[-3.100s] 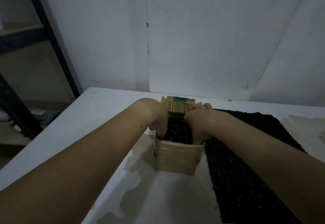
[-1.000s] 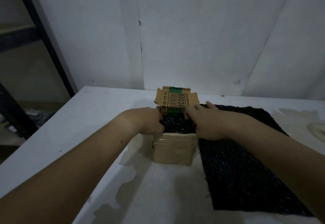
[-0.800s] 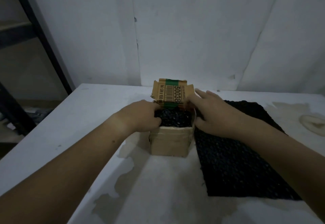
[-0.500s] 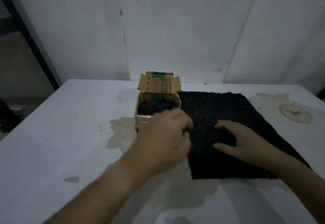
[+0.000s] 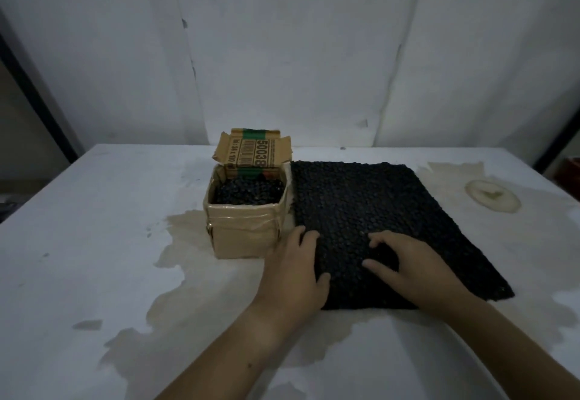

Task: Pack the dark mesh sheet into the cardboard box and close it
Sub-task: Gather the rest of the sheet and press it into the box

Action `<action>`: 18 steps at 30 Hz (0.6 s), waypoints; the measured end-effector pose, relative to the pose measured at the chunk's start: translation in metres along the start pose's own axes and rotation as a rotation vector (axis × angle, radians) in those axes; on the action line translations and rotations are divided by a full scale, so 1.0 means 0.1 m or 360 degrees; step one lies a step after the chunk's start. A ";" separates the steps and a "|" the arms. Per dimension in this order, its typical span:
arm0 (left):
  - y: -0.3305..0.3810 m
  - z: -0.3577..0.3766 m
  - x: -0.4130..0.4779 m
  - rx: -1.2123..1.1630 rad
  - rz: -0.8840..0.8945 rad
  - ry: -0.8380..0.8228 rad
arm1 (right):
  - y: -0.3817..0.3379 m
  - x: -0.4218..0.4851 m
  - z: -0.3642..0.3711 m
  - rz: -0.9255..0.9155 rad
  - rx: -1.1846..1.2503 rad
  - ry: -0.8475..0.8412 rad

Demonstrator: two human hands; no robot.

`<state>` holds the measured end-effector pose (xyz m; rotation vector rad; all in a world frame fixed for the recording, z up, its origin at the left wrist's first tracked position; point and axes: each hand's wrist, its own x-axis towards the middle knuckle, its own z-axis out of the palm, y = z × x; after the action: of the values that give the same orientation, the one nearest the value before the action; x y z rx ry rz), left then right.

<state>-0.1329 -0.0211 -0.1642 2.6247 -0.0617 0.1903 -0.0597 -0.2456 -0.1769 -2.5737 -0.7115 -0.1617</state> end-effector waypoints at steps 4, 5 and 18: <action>0.06 0.05 0.04 -0.0417 -0.0047 0.0076 | 0.02 -0.03 -0.03 -0.0016 0.0112 -0.0202; 0.07 0.06 0.05 -0.0560 -0.0096 0.0114 | 0.02 -0.03 -0.01 -0.0031 0.0095 -0.0171; 0.38 -0.69 0.52 -0.1411 -0.0231 0.0058 | -0.66 0.10 -0.27 -0.0044 0.0666 0.0653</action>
<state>-0.0927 -0.0214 -0.0788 1.7331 0.0493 0.1200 -0.0839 -0.2035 -0.1245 -2.0453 -0.5546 -0.4793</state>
